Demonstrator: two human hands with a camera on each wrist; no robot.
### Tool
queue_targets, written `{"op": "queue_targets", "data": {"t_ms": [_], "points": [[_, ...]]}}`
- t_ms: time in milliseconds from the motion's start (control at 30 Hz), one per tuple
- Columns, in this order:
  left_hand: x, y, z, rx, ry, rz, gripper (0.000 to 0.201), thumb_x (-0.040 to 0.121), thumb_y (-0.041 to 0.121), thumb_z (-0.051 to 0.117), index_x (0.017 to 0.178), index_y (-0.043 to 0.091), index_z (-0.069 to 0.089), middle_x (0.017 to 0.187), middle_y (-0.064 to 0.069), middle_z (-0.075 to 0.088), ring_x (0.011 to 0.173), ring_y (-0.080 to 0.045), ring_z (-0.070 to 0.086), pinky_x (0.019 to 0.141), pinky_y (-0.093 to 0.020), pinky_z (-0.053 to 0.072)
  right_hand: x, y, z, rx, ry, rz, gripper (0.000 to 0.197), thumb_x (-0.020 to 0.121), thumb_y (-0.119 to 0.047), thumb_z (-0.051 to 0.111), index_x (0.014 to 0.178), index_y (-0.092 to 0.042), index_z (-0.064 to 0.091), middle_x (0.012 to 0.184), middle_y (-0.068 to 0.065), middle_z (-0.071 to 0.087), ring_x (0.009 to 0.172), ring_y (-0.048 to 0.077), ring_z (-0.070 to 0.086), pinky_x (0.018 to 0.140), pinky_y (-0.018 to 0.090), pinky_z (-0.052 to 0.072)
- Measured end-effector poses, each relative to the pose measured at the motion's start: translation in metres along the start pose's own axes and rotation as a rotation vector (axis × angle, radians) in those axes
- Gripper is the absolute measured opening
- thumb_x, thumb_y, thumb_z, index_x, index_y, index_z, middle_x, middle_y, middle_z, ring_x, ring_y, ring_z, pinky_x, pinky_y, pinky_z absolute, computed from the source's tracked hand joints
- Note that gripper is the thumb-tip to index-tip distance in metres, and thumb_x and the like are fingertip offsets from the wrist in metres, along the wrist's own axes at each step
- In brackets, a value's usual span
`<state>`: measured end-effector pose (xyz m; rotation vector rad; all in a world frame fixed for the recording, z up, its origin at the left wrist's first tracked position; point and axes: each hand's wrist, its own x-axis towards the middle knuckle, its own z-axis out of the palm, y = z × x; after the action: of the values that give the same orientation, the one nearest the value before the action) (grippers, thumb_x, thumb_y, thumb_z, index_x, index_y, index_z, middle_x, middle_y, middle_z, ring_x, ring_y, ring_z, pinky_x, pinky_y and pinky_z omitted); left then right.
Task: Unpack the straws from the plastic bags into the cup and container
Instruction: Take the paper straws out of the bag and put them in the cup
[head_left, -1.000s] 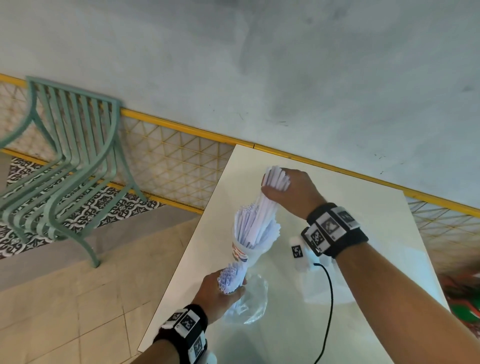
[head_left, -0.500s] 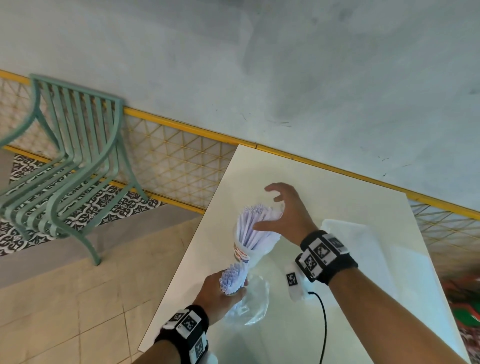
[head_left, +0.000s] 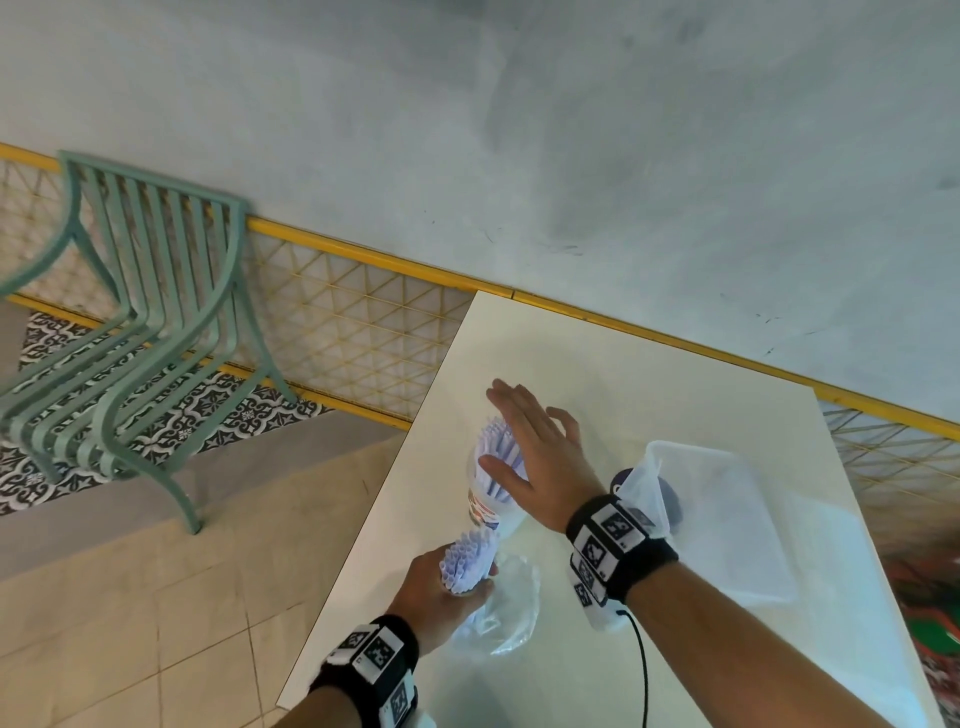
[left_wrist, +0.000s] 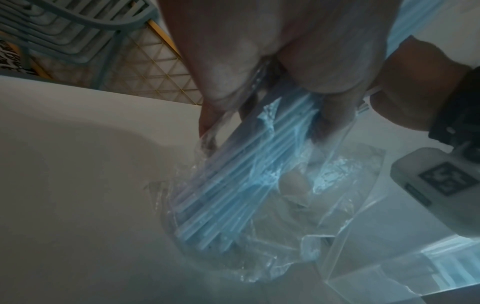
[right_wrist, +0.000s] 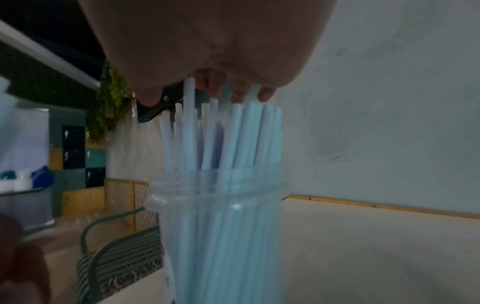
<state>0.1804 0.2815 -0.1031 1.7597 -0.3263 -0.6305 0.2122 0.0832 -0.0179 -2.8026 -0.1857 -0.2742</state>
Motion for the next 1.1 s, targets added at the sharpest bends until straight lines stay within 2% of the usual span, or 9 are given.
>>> {"op": "queue_targets", "data": {"t_ms": [133, 267, 367, 500, 633, 733, 867, 967, 1100], "points": [[0.0, 0.0, 0.0, 0.014, -0.008, 0.023, 0.006, 0.082, 0.015, 0.072, 0.086, 0.02, 0.071, 0.086, 0.011, 0.073, 0.079, -0.002, 0.067, 0.071, -0.007, 0.045, 0.005, -0.001, 0.012, -0.099, -0.043, -0.121, 0.047, 0.099, -0.051, 0.035, 0.144, -0.037, 0.037, 0.153, -0.015, 0.038, 0.145, 0.011, 0.029, 0.113, 0.037, 0.019], [0.0, -0.001, -0.001, 0.004, -0.016, 0.022, 0.007, 0.082, 0.016, 0.072, 0.086, 0.021, 0.071, 0.086, 0.012, 0.073, 0.08, -0.002, 0.067, 0.072, -0.008, 0.046, 0.016, 0.006, 0.021, 0.095, 0.185, -0.087, 0.022, 0.09, -0.022, 0.064, 0.11, -0.02, 0.07, 0.121, -0.003, 0.068, 0.122, 0.022, 0.058, 0.1, 0.048, 0.046], [0.0, -0.002, -0.001, -0.013, -0.021, 0.01, 0.008, 0.081, 0.016, 0.072, 0.086, 0.022, 0.071, 0.087, 0.01, 0.073, 0.082, -0.003, 0.068, 0.074, -0.01, 0.047, 0.023, 0.01, 0.018, 0.052, 0.211, -0.004, 0.028, 0.09, -0.018, 0.063, 0.117, -0.022, 0.066, 0.131, -0.002, 0.062, 0.126, 0.022, 0.054, 0.103, 0.043, 0.046], [0.001, -0.001, -0.001, -0.007, -0.021, 0.01, 0.007, 0.081, 0.016, 0.072, 0.086, 0.021, 0.071, 0.087, 0.008, 0.073, 0.082, -0.005, 0.068, 0.074, -0.01, 0.047, 0.017, 0.005, 0.022, -0.262, -0.029, 0.04, 0.053, 0.098, -0.039, 0.021, 0.146, -0.029, 0.04, 0.149, -0.01, 0.046, 0.141, 0.019, 0.039, 0.111, 0.043, 0.032], [0.002, -0.002, -0.001, 0.006, -0.024, 0.027, 0.006, 0.082, 0.017, 0.072, 0.087, 0.021, 0.07, 0.088, 0.01, 0.072, 0.082, -0.004, 0.067, 0.074, -0.009, 0.047, 0.016, 0.0, 0.014, -0.312, -0.125, 0.06, 0.064, 0.097, -0.056, 0.011, 0.153, -0.028, 0.024, 0.161, -0.01, 0.025, 0.15, 0.022, 0.018, 0.115, 0.049, 0.02], [0.001, -0.002, -0.001, 0.009, -0.016, 0.036, 0.007, 0.082, 0.017, 0.073, 0.088, 0.02, 0.072, 0.089, 0.011, 0.073, 0.083, -0.004, 0.068, 0.076, -0.011, 0.048, 0.01, -0.017, -0.005, -0.249, -0.073, -0.034, 0.055, 0.099, -0.047, 0.024, 0.15, -0.026, 0.031, 0.161, -0.008, 0.021, 0.149, 0.022, 0.018, 0.113, 0.047, 0.024], [0.002, -0.001, -0.005, -0.001, 0.009, 0.055, 0.013, 0.082, 0.019, 0.075, 0.095, 0.018, 0.074, 0.093, 0.012, 0.075, 0.088, -0.001, 0.069, 0.079, -0.008, 0.047, -0.019, -0.041, -0.031, 0.051, 0.051, -0.229, 0.052, 0.08, -0.006, 0.033, 0.125, -0.017, 0.059, 0.126, -0.003, 0.059, 0.114, 0.017, 0.054, 0.094, 0.029, 0.045], [0.005, -0.001, -0.01, -0.045, 0.033, 0.025, 0.019, 0.08, 0.019, 0.078, 0.098, 0.018, 0.074, 0.095, 0.011, 0.076, 0.092, -0.004, 0.07, 0.083, -0.014, 0.049, -0.047, -0.035, -0.026, 0.279, 0.032, -0.115, 0.055, 0.074, 0.005, 0.037, 0.117, -0.018, 0.061, 0.112, -0.008, 0.061, 0.093, 0.005, 0.056, 0.081, 0.02, 0.05], [0.005, 0.007, -0.01, -0.034, 0.028, 0.05, 0.023, 0.078, 0.024, 0.079, 0.1, 0.022, 0.073, 0.093, 0.015, 0.075, 0.086, 0.001, 0.069, 0.075, -0.007, 0.047, -0.072, -0.027, 0.0, 0.477, -0.103, 0.073, 0.052, 0.082, -0.006, 0.056, 0.131, -0.022, 0.054, 0.115, -0.013, 0.056, 0.083, 0.002, 0.053, 0.073, 0.015, 0.048]]}}
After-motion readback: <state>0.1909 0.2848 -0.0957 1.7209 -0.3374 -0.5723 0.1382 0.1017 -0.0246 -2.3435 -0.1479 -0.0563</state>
